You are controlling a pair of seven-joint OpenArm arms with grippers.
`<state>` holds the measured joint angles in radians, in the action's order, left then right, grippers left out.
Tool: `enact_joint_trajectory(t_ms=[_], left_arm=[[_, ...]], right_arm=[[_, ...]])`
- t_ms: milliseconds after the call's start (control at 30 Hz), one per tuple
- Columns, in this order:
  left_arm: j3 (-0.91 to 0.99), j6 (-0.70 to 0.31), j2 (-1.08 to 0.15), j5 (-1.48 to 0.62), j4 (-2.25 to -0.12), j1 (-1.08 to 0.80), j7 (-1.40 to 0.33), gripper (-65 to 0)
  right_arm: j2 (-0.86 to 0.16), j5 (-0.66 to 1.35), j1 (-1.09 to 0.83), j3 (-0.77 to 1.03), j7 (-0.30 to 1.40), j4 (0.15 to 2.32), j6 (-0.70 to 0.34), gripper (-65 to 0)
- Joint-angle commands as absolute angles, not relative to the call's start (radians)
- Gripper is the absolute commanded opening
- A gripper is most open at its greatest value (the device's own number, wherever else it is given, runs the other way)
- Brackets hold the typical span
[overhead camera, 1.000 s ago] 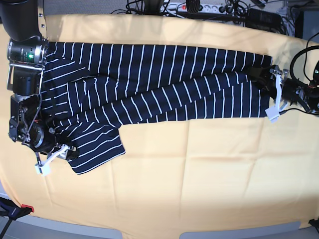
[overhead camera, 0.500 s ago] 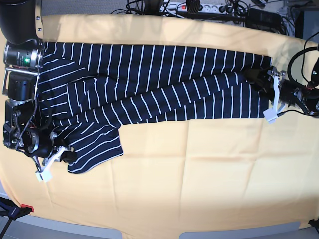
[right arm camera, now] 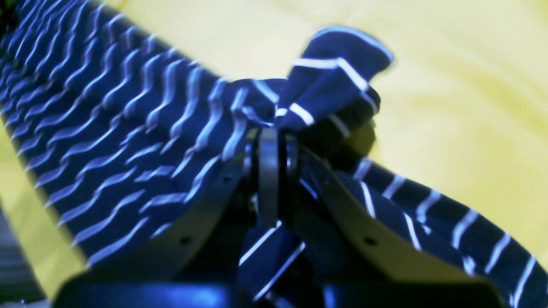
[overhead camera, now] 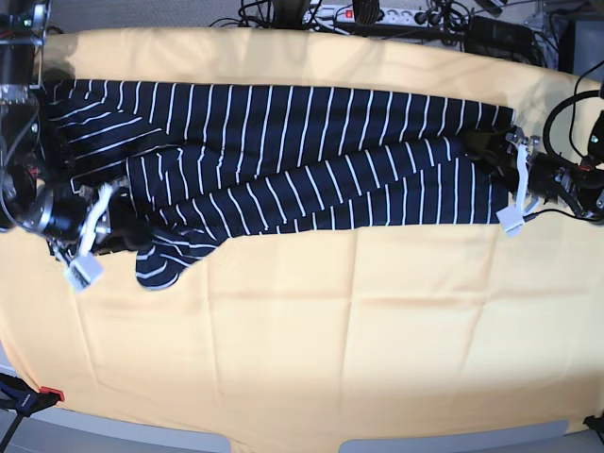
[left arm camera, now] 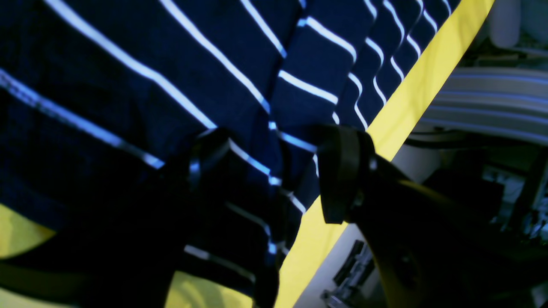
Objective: Fold the T-shirt properly
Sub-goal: 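Grasp the folded shirt ends with both grippers and straighten the strip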
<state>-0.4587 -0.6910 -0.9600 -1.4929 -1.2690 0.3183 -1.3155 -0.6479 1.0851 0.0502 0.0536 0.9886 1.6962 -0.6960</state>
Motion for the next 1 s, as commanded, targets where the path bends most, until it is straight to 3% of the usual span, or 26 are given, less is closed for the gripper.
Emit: enact_joint_trajectory(t_ms=[0, 433, 600, 767, 967], left_arm=[[-0.456, -0.688, -0.975, -1.449, -1.269, 0.33, -1.331, -28.8], [-0.456, -0.688, -0.976, -1.449, -1.269, 0.33, -1.332, -28.8], [-0.455, -0.688, -0.987, -1.449, -1.269, 0.33, -1.332, -28.8], [-0.423, -0.688, -0.986, -1.452, -1.269, 0.331, -1.332, -28.8], [-0.341, -0.688, -0.986, -1.452, -1.269, 0.33, -1.332, -28.8]], right_arm=[[-0.684, 1.103, 0.036, 0.064, 0.967, 1.744, -0.698, -65.0], [-0.844, 1.103, -0.213, 0.065, 1.06, 1.962, -0.698, -65.0], [-0.876, 1.065, -0.219, 0.065, 1.15, 1.961, -0.698, -65.0], [-0.856, 1.039, -0.219, 0.065, 1.089, 1.868, -0.698, -65.0], [-0.854, 0.867, -0.219, 0.065, 1.105, 1.757, -0.698, -65.0]])
